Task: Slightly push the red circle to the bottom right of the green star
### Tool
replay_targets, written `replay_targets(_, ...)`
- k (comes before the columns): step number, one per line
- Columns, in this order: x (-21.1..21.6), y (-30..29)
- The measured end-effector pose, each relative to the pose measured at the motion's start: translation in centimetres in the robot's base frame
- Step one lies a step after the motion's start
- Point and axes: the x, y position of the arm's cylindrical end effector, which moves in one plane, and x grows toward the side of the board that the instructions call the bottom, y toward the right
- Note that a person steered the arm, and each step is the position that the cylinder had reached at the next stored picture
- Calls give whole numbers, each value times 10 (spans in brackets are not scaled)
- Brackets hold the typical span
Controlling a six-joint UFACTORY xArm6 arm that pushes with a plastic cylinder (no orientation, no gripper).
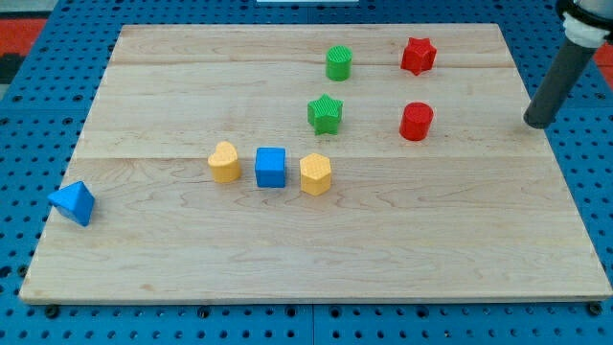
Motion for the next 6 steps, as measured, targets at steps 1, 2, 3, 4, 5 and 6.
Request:
replay_targets(1,-28,1)
replay_targets(2,-30,-11)
replay_targets(3,-14,-61)
replay_targets(4,-7,-130)
replay_targets(5,8,-187)
replay_targets(6,27,-200)
